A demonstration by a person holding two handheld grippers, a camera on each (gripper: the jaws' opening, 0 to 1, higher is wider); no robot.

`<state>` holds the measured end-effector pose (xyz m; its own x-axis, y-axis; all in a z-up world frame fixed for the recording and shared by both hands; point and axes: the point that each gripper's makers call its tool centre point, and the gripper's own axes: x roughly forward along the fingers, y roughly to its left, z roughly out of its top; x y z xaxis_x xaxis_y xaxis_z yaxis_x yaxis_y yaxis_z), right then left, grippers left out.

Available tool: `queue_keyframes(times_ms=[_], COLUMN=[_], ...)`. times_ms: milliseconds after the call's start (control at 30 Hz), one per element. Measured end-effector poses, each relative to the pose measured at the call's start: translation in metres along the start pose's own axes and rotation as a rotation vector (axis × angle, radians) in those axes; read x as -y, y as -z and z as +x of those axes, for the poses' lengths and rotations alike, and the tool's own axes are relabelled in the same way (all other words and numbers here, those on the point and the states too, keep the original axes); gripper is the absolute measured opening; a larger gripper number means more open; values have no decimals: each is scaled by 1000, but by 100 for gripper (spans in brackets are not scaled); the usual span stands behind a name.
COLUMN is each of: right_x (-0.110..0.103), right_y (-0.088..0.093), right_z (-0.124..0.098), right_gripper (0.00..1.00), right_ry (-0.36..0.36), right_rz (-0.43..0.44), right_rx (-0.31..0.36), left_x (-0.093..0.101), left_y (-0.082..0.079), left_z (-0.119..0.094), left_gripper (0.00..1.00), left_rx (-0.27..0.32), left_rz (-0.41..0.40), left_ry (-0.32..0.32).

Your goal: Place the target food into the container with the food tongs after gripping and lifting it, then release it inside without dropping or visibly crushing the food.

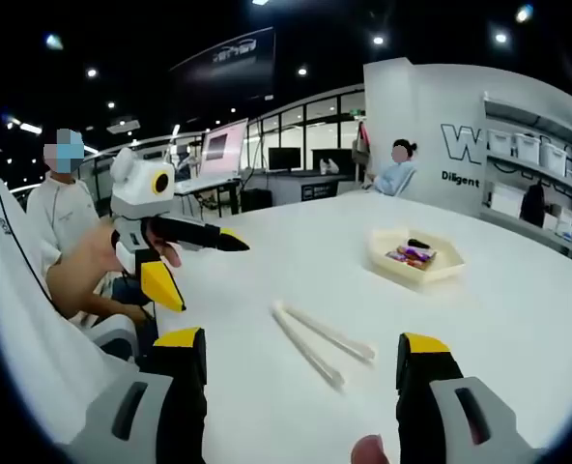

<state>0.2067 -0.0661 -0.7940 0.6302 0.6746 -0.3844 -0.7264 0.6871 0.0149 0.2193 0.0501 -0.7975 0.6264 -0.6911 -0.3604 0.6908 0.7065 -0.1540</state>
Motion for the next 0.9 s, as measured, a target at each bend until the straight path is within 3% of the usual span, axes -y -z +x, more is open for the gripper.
queue_keyframes(times_ms=[900], right_x=[-2], right_y=[-3], right_z=[-12], right_gripper=[78], right_ry=[44], right_rz=[24], right_rx=[-19], left_x=[-1], left_y=[-3], left_z=[-10], left_gripper=[99], left_rx=[-19], left_rz=[-25], left_ry=[-45])
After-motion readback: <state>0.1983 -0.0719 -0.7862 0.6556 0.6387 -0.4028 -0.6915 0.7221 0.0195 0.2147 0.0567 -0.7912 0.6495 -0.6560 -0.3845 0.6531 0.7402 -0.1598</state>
